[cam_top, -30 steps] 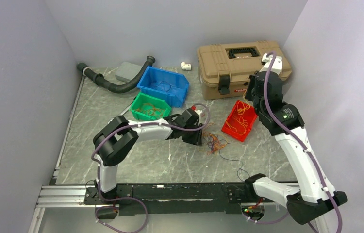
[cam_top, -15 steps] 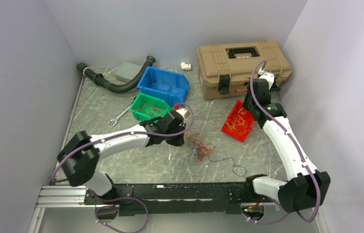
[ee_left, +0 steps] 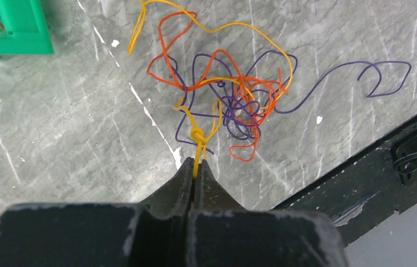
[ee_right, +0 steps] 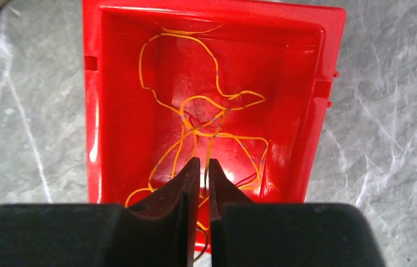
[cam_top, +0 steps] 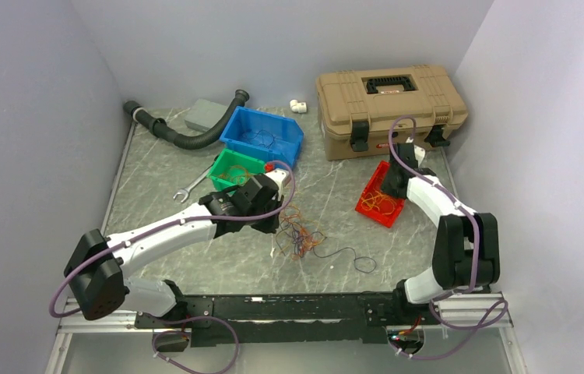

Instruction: Untangle the cables

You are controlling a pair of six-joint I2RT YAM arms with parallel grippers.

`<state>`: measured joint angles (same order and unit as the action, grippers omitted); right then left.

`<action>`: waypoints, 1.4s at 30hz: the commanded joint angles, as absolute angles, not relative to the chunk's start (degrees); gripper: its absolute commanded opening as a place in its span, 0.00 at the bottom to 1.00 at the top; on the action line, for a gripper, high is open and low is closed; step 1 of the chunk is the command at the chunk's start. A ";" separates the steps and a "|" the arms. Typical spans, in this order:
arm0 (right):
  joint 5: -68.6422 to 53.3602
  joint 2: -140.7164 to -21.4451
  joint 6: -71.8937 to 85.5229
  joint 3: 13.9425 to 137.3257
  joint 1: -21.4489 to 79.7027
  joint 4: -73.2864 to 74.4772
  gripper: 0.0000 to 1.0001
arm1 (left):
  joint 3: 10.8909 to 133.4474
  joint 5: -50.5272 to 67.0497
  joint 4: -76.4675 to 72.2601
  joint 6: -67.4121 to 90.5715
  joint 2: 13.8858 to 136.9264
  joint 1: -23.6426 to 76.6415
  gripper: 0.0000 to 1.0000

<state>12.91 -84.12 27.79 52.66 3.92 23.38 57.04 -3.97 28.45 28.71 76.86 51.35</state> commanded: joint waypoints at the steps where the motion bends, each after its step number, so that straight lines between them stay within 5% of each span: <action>1: 11.41 -85.09 28.09 54.97 3.46 19.76 0.28 | 59.57 -3.99 30.21 26.19 74.18 51.17 0.00; 6: 12.32 -77.61 26.20 56.15 3.75 22.23 0.57 | 60.65 -4.56 32.36 24.79 72.82 51.16 0.00; 12: 9.78 -72.94 23.52 61.10 4.95 29.31 0.73 | 61.25 -3.62 32.92 23.55 71.53 51.22 0.01; 16: 7.33 -72.88 23.31 61.98 7.11 32.66 0.75 | 62.02 -3.52 33.89 22.59 72.04 51.15 0.01; 30: 5.81 -75.88 36.49 50.80 7.11 21.85 0.59 | 62.44 -2.29 34.64 21.75 72.13 51.09 0.00; 38: 11.05 -79.12 38.13 51.06 6.91 20.30 0.22 | 61.27 -1.21 34.34 22.32 71.79 51.08 0.00; 40: 12.70 -79.27 37.35 51.40 6.33 20.79 0.05 | 61.38 -1.56 34.68 22.20 71.66 51.09 0.00; 42: 14.03 -79.50 36.10 51.75 5.52 20.89 0.00 | 61.39 -2.17 34.90 22.13 71.43 51.00 0.00</action>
